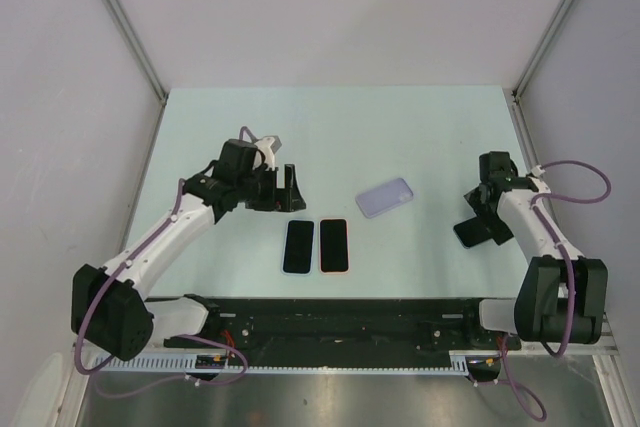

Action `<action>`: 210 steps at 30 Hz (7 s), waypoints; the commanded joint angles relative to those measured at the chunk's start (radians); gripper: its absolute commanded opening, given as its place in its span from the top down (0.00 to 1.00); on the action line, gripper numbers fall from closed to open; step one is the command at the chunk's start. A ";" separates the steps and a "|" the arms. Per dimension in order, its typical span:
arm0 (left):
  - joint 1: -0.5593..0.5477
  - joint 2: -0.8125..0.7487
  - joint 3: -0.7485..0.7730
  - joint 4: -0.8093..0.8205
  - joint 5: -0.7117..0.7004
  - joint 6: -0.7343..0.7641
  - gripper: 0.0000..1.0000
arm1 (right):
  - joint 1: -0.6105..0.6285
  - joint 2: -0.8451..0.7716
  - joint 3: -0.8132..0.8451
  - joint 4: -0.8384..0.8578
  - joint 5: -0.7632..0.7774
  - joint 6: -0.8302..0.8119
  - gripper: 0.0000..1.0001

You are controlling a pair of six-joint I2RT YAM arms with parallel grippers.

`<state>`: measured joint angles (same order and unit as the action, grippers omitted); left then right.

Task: Put the phone into the phone case

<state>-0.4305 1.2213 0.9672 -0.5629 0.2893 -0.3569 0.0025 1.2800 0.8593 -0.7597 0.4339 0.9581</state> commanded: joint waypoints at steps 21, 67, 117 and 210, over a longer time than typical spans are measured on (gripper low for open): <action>-0.040 0.185 0.181 -0.015 -0.001 -0.037 0.07 | -0.256 0.257 0.072 0.062 -0.153 0.051 0.00; -0.293 0.954 0.642 0.218 0.189 -0.045 0.19 | -0.266 0.340 0.192 -0.049 -0.146 -0.150 0.02; -0.422 0.098 0.278 -0.086 -0.302 0.162 0.00 | -0.253 0.331 0.173 -0.096 -0.201 -0.081 0.00; -0.361 0.127 0.271 -0.078 -0.314 0.111 0.05 | 0.424 0.355 0.179 0.321 -0.291 -0.367 0.43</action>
<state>-0.7952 1.3617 1.2369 -0.6601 -0.0231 -0.2359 0.3946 1.6302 1.0012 -0.4084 0.0658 0.6048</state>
